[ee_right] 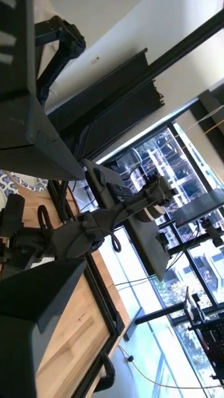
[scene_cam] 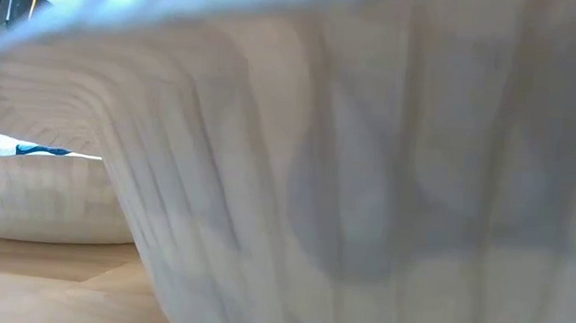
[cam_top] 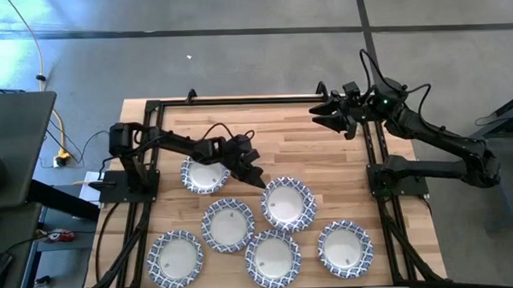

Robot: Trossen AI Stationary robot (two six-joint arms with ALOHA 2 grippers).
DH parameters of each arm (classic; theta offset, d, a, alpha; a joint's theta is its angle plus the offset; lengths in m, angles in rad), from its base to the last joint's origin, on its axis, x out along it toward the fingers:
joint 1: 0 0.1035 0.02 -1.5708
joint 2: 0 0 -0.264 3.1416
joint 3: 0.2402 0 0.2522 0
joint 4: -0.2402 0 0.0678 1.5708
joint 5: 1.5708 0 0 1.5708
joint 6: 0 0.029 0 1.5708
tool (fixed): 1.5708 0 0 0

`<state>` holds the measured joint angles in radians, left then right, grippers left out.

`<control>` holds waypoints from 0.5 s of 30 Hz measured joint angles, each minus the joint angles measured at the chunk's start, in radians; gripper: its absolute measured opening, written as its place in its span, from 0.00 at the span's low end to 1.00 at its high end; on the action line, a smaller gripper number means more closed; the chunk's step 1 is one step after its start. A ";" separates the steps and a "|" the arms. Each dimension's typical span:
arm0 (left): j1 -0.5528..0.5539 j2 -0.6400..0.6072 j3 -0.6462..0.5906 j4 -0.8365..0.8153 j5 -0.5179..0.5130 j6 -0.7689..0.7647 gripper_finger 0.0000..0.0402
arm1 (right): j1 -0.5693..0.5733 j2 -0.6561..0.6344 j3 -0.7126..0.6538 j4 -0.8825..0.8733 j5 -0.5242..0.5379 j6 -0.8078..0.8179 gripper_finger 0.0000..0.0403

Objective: Nest bowls inside each other
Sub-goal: Stack the white patterned bowl on top of the other white patterned bowls

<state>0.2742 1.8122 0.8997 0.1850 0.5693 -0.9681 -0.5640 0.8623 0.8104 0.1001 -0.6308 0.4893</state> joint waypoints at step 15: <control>-0.027 0.000 0.000 0.022 -0.080 -0.016 0.52 | 0.011 0.000 0.000 0.001 0.026 0.003 0.51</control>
<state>0.2474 1.8122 0.9001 0.2072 0.4889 -0.9840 -0.5529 0.8623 0.8104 0.1013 -0.6052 0.4927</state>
